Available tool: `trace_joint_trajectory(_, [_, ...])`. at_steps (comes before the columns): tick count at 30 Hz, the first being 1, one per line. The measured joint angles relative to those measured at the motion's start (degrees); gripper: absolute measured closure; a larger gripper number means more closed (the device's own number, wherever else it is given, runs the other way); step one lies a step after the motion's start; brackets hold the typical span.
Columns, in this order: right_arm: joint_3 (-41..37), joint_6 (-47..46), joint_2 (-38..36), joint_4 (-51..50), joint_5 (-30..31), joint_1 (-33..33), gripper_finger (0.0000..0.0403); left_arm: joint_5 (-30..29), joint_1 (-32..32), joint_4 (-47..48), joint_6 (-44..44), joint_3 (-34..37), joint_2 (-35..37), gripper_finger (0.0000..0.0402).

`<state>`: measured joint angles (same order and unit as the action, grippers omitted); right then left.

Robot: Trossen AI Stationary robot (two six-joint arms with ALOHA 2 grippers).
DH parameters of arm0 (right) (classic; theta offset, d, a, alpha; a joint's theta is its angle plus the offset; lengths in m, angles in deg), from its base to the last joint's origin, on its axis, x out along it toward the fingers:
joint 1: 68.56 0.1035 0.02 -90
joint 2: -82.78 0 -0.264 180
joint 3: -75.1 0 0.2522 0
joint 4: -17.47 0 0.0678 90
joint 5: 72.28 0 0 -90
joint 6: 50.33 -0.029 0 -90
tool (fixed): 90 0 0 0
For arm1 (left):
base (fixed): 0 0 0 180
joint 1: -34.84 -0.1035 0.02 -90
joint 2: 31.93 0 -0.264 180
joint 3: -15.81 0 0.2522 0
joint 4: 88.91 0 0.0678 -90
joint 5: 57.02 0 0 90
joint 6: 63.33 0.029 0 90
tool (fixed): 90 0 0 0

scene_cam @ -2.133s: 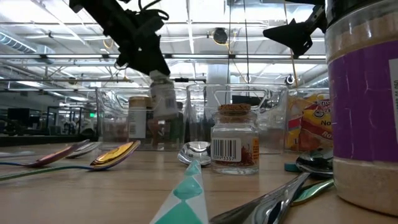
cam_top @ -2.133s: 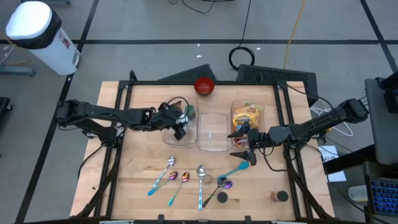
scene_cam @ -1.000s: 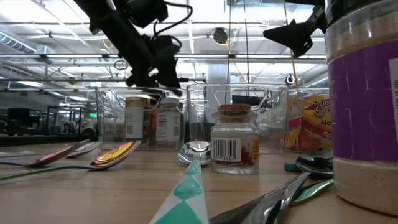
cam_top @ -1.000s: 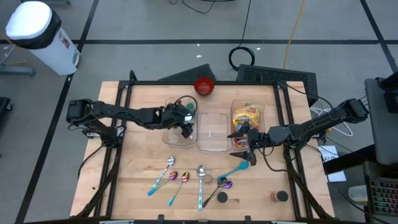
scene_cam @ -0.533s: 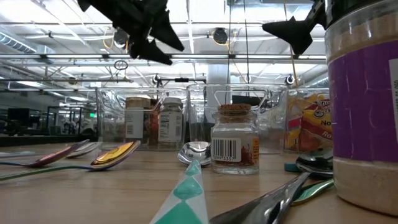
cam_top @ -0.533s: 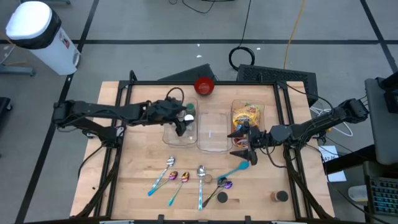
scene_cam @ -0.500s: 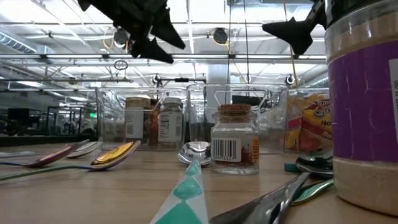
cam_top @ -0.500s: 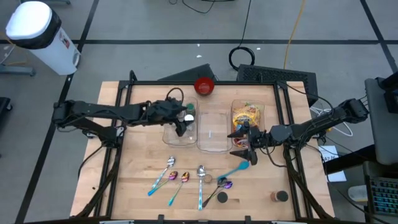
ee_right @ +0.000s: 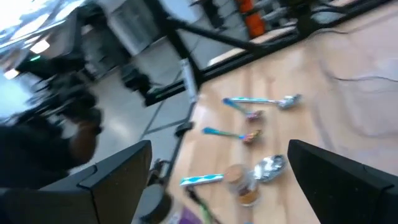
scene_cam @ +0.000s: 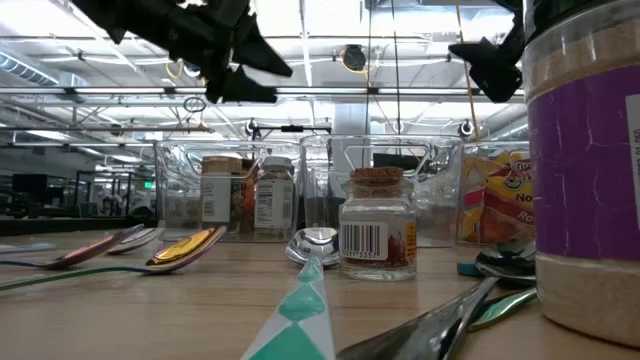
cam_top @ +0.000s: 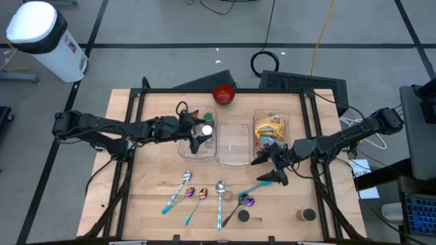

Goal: Pick & Place Food Item
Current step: Put the orange seasoning bottle into the left transparent bin

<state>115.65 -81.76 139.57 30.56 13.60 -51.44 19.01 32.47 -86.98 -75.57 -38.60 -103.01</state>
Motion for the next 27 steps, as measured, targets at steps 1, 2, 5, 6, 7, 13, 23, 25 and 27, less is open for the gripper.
trace_joint_trajectory(1, [0.0, 0.92, 0.26, 0.53, -0.49, 0.1, 0.0033, -0.02, 0.0, -0.29, -0.38, 0.3, 0.11, 0.004])
trace_joint_trajectory(2, [0.0, 1.83, 0.44, 0.65, -0.55, 0.3, 0.0033, 0.0, 0.0, -1.69, -0.65, 0.34, 0.09, 0.0041])
trace_joint_trajectory(5, [-0.04, 4.19, 1.43, 2.88, -0.5, 0.6, 0.0033, 0.06, 0.0, -2.45, -1.66, 0.59, 0.28, 0.0041])
trace_joint_trajectory(6, [-0.06, 4.87, 1.56, 3.88, -0.5, 0.6, 0.0033, 0.06, 0.0, -2.34, -1.88, 0.59, 0.0, 0.0041])
trace_joint_trajectory(7, [-0.08, 5.38, 1.87, 6.1, -0.55, 0.6, 0.0033, 0.06, 0.0, -2.24, -2.09, 0.59, -0.25, 0.0041])
trace_joint_trajectory(13, [5.07, 0.04, 3.32, 6.66, -6.35, 3.13, 0.0033, 0.19, 0.48, -1.77, -3.08, 0.68, -0.24, 0.0041])
trace_joint_trajectory(23, [44.23, -21.93, 18.62, -73.0, 2.16, 20.31, 0.0038, 0.46, 0.74, -1.5, -3.03, 0.68, -0.24, 0.0041])
trace_joint_trajectory(25, [47.29, -31.73, 20.88, -84.25, 0.92, 23.07, 0.0038, 0.47, 0.74, -1.49, -3.01, 0.68, -0.24, 0.0041])
trace_joint_trajectory(27, [47.72, -39.88, 22.04, -90.22, -2.05, 25.01, 0.0037, 0.49, 0.74, -1.53, -2.95, 0.68, -0.24, 0.0041])
